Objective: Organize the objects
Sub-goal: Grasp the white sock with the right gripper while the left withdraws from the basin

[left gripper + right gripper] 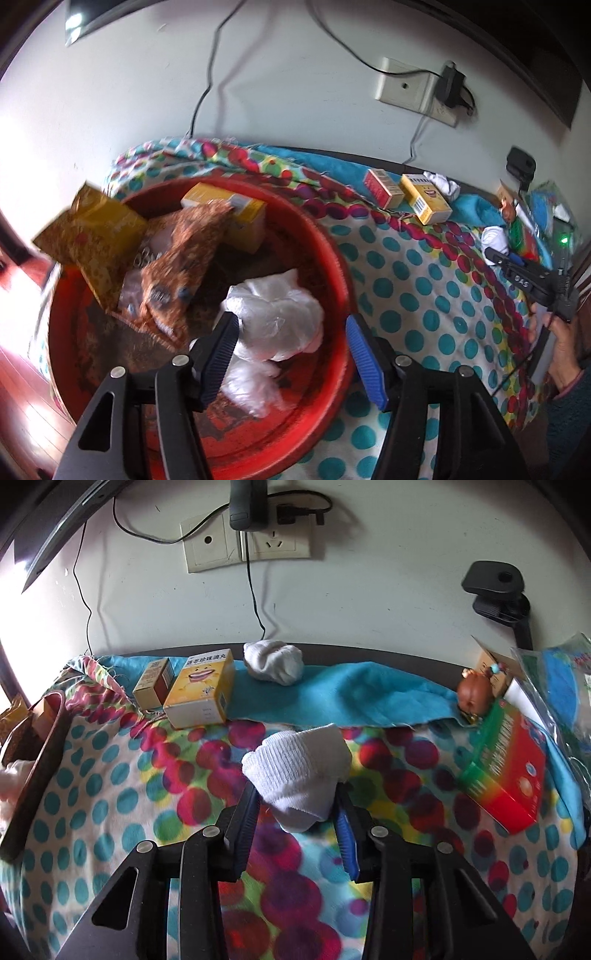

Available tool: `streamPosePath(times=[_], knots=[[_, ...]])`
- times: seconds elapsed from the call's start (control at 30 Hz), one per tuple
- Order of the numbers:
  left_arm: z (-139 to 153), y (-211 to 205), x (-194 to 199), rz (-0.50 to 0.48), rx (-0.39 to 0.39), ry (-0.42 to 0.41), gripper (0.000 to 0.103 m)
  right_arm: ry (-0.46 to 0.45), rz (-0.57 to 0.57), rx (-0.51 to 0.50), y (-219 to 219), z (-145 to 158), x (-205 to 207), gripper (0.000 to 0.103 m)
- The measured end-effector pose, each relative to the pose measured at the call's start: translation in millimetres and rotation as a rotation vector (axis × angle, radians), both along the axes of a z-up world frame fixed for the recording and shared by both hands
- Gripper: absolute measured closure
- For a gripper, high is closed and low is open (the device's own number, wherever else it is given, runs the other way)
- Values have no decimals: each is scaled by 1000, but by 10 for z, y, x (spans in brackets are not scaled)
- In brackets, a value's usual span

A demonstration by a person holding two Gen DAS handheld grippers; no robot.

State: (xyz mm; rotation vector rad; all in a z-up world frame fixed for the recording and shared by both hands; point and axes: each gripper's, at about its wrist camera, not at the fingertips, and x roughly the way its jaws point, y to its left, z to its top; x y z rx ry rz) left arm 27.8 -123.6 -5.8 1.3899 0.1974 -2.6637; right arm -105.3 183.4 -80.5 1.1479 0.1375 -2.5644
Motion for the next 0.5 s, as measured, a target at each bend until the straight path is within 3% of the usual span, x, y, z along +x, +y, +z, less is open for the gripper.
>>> streamPosePath(times=[0.17, 0.27, 0.5], knots=[[39, 407, -272, -98, 21, -34, 40, -22, 4, -11, 32, -30, 4, 67], [67, 628, -423, -109, -31, -30, 40, -38, 10, -16, 35, -52, -9, 67], [86, 1165, -1044, -150, -5, -25, 40, -62, 10, 4, -7, -100, -34, 68]])
